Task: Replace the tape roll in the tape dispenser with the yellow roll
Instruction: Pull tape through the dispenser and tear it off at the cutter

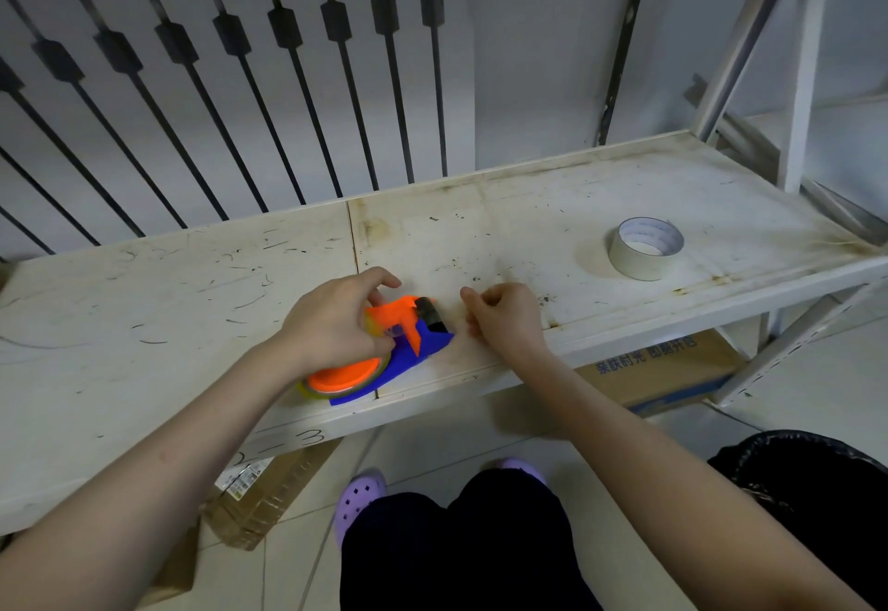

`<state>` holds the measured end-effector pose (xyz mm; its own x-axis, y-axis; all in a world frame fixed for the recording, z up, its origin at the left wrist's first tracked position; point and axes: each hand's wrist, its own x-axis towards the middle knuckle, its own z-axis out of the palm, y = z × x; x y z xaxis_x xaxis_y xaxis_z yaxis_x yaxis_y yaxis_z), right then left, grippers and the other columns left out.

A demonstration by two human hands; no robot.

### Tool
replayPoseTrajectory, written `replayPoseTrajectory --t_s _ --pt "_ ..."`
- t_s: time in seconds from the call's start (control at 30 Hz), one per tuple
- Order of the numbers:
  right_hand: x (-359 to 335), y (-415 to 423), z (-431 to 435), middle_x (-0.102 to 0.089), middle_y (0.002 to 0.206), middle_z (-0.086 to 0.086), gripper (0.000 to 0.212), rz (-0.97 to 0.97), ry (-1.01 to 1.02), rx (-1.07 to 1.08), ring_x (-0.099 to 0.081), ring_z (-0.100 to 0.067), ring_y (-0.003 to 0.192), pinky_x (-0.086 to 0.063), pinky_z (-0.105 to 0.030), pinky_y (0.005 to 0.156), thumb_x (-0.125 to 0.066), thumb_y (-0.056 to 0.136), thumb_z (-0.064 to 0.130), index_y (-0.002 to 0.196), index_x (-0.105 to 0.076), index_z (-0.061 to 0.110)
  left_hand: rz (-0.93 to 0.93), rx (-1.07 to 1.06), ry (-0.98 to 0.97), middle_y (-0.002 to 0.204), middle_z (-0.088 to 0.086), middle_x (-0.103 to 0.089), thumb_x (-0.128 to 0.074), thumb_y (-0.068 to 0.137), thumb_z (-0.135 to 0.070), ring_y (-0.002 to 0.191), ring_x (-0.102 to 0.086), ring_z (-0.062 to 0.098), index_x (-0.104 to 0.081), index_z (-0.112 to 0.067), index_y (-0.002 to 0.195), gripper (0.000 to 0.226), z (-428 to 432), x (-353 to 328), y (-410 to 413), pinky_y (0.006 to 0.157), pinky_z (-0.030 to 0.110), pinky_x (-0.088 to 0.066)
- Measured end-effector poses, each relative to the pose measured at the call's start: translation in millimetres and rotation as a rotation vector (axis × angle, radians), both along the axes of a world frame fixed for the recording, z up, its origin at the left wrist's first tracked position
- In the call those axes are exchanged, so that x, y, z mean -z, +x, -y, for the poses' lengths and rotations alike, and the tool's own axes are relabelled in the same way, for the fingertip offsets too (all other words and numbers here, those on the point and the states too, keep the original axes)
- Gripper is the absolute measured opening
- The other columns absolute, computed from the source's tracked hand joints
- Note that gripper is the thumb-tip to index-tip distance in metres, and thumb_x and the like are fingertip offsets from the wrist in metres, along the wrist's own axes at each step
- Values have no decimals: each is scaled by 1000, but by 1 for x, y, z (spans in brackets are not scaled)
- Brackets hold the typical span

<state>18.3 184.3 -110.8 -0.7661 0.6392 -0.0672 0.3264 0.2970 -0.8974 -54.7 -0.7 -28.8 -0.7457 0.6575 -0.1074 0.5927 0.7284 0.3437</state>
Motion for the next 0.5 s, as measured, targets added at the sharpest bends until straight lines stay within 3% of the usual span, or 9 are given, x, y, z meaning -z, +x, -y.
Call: replayPoseTrajectory --t_s 0.1,0.23,0.3,0.43,0.5 --pt "-7 7 1 -70 65 -10 35 -25 -262 28 -67 -11 51 -57 -24 62 -59 90 24 71 -68 -4 23 19 54 110 -16 -58 -71 66 -35 100 -55 13 -48 -38 123 62 12 2 0 79 31 -46" --pt "-27 14 16 -68 65 -15 27 67 -696 24 -67 -20 55 -57 -27 52 -42 99 18 79 -53 4 50 72 72 112 -14 -59 -65 60 -41 106 -58 15 -47 -37 125 68 22 -2 -1 88 35 -49" --pt "-36 18 26 -66 67 -19 22 60 -911 43 -67 -26 62 -56 -33 55 -35 100 13 83 -47 4 21 113 -5 118 -11 -60 -63 62 -43 110 -58 18 -43 -35 131 72 22 -6 -1 91 36 -48" --pt "-43 22 34 -65 76 -21 19 -10 -981 44 -66 -28 71 -55 -32 59 -33 101 15 90 -46 5 -55 171 -213 138 -4 -52 -68 69 -46 125 -49 21 -33 -32 141 81 12 -16 2 106 42 -36" --pt "-48 23 37 -67 78 -20 19 -56 -981 5 -67 -28 72 -56 -30 58 -33 101 16 93 -46 5 -73 175 -243 142 -4 -47 -69 66 -57 129 -45 21 -30 -31 143 89 4 -19 5 109 46 -31"
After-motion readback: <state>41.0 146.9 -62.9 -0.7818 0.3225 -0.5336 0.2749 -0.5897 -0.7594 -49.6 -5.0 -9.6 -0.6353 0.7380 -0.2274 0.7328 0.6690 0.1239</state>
